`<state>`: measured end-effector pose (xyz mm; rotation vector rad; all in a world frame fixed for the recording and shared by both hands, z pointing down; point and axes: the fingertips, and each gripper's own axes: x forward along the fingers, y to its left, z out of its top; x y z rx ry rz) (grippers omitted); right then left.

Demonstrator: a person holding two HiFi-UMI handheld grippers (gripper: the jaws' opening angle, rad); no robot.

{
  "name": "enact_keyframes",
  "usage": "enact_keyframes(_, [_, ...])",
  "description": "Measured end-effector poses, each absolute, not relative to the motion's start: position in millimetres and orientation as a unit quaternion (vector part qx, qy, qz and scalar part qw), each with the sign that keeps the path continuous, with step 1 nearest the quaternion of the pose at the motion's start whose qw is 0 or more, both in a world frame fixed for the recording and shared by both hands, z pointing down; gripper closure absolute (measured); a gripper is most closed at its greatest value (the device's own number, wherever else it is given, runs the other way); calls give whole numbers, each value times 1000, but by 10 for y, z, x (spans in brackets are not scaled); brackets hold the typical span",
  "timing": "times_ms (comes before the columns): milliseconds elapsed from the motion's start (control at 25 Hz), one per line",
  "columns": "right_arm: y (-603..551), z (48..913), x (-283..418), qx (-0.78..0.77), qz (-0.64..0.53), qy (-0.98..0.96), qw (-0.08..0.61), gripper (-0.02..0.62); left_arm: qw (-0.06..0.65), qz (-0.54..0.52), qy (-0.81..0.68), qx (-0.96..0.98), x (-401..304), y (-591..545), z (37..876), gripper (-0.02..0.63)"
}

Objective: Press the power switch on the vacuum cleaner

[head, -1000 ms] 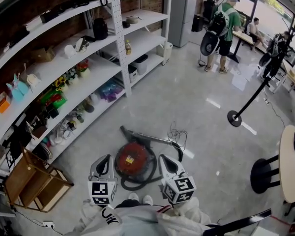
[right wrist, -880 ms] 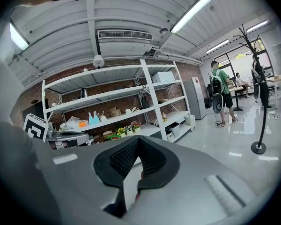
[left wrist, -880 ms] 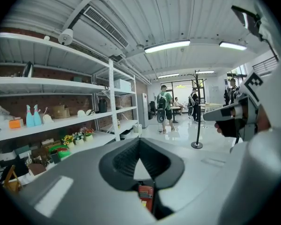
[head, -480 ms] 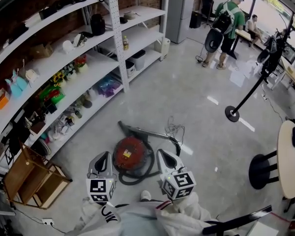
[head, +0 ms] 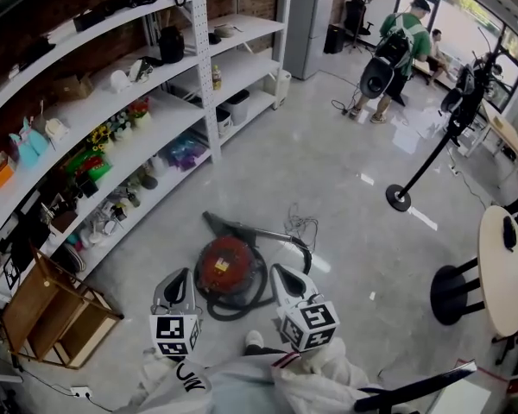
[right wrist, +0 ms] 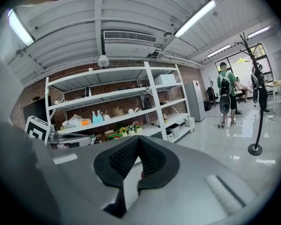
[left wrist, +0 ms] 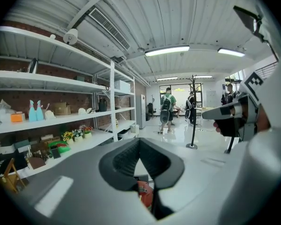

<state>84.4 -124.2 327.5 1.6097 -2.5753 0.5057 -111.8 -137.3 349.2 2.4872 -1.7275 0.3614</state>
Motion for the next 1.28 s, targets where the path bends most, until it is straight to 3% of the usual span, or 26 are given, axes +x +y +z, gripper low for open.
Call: enact_keyframes(1280, [678, 3296, 183, 569, 153, -808, 22, 595, 36, 106, -532, 839, -1841, 524, 3509, 606])
